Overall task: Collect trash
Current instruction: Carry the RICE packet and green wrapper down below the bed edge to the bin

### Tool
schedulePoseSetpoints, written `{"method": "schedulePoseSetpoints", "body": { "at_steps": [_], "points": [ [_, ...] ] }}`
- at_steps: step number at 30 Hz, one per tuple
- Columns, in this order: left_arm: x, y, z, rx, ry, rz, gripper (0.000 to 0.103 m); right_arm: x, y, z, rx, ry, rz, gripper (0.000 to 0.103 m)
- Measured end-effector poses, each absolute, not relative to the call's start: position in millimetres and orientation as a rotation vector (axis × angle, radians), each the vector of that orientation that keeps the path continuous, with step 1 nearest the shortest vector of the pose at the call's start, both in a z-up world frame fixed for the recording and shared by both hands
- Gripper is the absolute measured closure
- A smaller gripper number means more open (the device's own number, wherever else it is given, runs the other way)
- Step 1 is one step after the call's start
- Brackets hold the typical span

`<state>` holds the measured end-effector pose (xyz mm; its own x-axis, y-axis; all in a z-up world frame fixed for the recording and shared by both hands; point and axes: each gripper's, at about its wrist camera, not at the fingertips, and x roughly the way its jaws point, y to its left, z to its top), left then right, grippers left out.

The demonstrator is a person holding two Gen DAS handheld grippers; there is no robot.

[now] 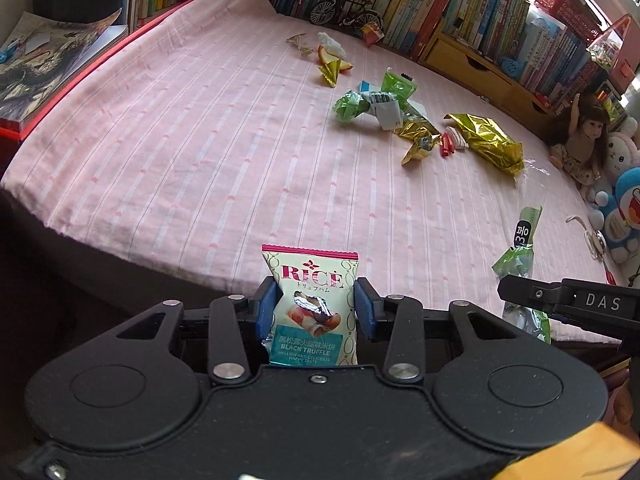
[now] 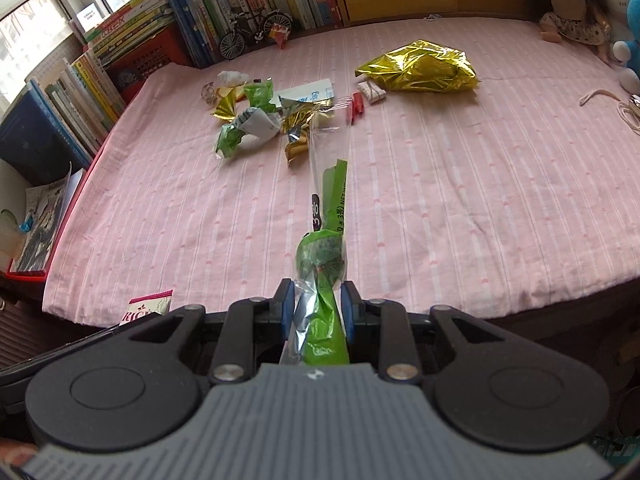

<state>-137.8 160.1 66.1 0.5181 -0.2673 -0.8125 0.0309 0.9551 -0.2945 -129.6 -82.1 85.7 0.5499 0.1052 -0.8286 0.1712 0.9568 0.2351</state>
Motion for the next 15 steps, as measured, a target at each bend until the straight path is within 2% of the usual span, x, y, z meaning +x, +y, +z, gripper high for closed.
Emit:
{"method": "schedulePoseSetpoints", "body": {
  "at_steps": [15],
  "points": [
    [-186, 142, 39, -0.278, 1.103, -0.063, 0.064, -173, -84, 53, 0.299, 1.109, 0.106, 0.073]
  ]
}}
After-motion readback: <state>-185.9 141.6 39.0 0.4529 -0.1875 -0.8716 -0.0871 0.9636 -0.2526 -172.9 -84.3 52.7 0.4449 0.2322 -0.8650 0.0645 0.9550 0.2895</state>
